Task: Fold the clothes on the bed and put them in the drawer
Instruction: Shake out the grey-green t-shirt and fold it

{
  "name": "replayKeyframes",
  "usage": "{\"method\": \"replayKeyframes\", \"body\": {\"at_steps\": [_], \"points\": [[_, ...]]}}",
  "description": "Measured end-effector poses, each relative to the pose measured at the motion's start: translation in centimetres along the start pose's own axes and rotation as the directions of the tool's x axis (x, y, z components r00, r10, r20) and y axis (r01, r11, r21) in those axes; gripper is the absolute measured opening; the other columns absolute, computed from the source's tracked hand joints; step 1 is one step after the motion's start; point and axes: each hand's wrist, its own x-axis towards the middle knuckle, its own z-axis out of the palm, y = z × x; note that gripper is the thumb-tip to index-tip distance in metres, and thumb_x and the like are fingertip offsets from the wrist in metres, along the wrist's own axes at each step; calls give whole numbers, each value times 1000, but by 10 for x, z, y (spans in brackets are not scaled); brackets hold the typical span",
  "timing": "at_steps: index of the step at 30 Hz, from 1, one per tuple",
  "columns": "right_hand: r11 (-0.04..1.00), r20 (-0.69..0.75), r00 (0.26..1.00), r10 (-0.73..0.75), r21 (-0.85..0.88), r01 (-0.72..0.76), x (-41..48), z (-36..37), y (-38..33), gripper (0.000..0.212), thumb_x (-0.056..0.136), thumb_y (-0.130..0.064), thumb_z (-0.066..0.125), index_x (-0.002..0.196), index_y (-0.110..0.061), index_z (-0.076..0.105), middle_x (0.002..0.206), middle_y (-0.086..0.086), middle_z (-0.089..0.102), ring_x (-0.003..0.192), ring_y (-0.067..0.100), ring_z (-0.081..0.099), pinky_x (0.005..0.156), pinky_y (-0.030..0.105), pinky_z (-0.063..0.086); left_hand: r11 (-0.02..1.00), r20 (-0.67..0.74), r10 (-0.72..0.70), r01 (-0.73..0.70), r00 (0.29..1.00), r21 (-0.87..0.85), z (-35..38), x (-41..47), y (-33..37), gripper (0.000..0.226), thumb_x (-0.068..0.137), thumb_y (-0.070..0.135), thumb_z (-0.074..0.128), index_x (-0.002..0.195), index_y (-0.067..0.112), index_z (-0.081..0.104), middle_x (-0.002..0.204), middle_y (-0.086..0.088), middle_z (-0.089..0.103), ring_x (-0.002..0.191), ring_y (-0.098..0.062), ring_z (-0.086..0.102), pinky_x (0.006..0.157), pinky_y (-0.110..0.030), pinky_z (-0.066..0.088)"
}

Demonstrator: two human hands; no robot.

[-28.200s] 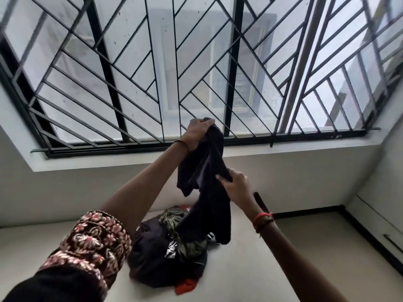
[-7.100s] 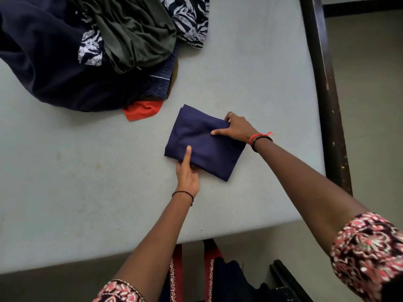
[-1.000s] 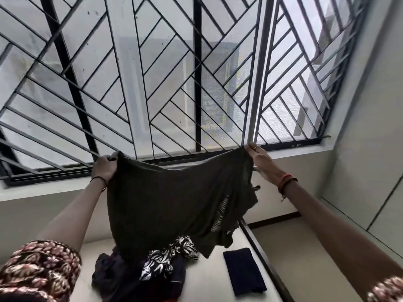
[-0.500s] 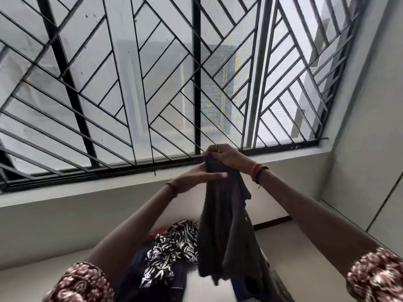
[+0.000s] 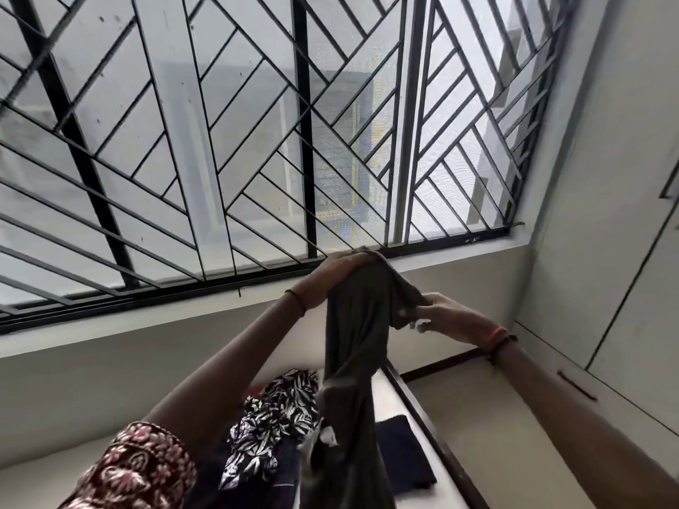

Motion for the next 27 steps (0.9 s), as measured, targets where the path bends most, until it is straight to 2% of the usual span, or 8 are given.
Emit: {"method": "replayKeyframes", "body": {"at_steps": [3, 6, 9, 12, 15, 18, 22, 27], "points": [[929, -118, 991, -59, 357, 98, -4, 3, 22, 56, 39, -53, 89, 82, -21, 73, 86, 0, 72, 82, 13, 66, 77, 30, 53, 1000, 25, 2, -2, 1000, -3, -5, 2, 7, 23, 91, 31, 59, 92, 11, 70, 87, -7, 72, 74, -16, 66, 72, -25, 55], [834, -119, 991, -57, 541, 113, -2, 17, 35, 72, 39, -60, 88, 95, -18, 68, 100, 6, 69, 96, 22, 64, 85, 38, 54, 998, 54, -8, 12, 998, -59, -6, 1, 12, 29, 92, 34, 58, 103, 9, 68, 98, -11, 69, 79, -17, 65, 78, -30, 52], [906, -9, 1000, 12, 423, -8, -3, 37, 42, 79, 54, -60, 82, 112, -12, 58, 110, 9, 66, 101, 23, 65, 84, 36, 53, 996, 31, -16, 19, 999, -84, -5, 0, 18, 24, 93, 35, 56, 95, 13, 66, 91, -9, 67, 72, -14, 63, 72, -27, 52], [959, 97, 995, -3, 284, -25, -4, 59, 37, 44, 78, -36, 75, 113, -13, 60, 110, 7, 66, 102, 19, 63, 90, 33, 50, 996, -14, -17, 16, 1000, -88, -9, -4, 23, 27, 93, 36, 55, 104, 13, 63, 95, -11, 65, 75, -16, 61, 71, -28, 52], [958, 69, 997, -31, 285, 10, 5, 68, 32, 8, 85, -15, 68, 91, -17, 63, 96, 2, 65, 92, 14, 61, 86, 29, 50, 986, -38, -11, 4, 999, -168, -17, -9, 25, 30, 94, 35, 54, 111, 12, 62, 95, -9, 68, 75, -15, 64, 68, -25, 54], [905, -18, 999, -33, 425, 37, 18, 67, 32, 4, 89, -16, 60, 90, -18, 57, 97, 2, 63, 92, 13, 62, 83, 31, 51, 964, -33, -17, 8, 999, -266, -29, -13, 29, 22, 94, 34, 53, 99, 15, 64, 81, -2, 71, 66, -10, 66, 65, -23, 55], [945, 30, 999, 32, 324, -40, 24, 70, 30, 37, 85, -28, 69, 115, -10, 57, 103, 3, 68, 92, 12, 65, 76, 26, 52, 949, 15, 6, -1, 1000, -314, -39, -23, 36, 26, 94, 35, 52, 102, 12, 63, 84, -6, 71, 68, -13, 67, 66, -24, 57], [952, 67, 995, 80, 291, -96, 25, 63, 40, 43, 72, -15, 79, 109, 3, 64, 100, 13, 71, 82, 20, 68, 75, 29, 56, 946, -36, 69, -77, 997, -314, -56, -30, 38, 25, 96, 30, 48, 95, 11, 65, 79, -4, 74, 66, -12, 70, 60, -22, 56]]}}
